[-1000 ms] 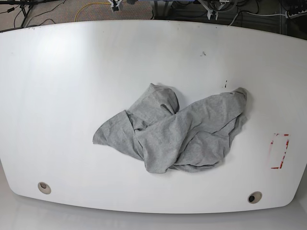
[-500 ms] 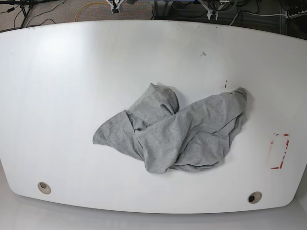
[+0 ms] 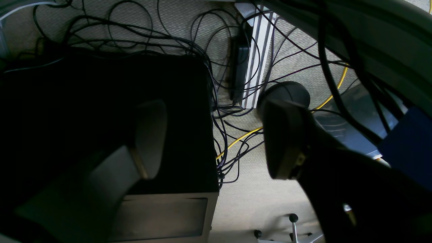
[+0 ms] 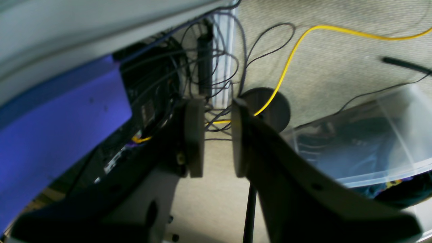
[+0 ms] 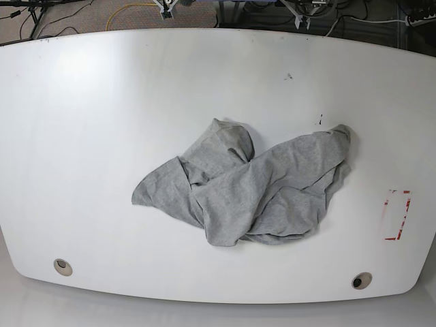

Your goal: Fold the T-shirt properly

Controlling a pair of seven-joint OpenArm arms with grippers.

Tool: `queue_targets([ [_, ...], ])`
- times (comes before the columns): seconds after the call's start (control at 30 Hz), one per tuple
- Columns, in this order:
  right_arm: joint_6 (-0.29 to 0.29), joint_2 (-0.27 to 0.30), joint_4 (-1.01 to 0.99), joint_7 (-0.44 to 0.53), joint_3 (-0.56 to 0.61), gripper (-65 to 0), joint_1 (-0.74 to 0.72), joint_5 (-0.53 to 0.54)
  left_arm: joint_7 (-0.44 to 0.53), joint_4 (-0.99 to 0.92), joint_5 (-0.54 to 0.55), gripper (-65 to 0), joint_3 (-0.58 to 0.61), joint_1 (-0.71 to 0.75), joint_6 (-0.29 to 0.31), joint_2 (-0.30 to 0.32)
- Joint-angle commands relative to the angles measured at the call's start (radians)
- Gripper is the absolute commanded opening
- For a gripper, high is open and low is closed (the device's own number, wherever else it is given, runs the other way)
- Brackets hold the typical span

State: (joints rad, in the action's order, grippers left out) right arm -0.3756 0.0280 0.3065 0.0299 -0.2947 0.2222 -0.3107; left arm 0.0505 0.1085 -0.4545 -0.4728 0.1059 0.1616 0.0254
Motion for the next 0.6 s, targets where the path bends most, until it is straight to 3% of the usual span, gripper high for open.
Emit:
queue_targets([
  [0.0,-0.002,0.002,0.004,0.002,-0.002,-51.9,0.014,-0.002,-0.002,0.008,0.003,-22.8,-0.002,0.008,0.004,0.005],
  [0.57,-0.002,0.001,0.011,0.005,-0.003,-51.7,0.016,0.001,0.003,0.016,0.010,-22.8,0.007,0.023,0.007,0.010],
])
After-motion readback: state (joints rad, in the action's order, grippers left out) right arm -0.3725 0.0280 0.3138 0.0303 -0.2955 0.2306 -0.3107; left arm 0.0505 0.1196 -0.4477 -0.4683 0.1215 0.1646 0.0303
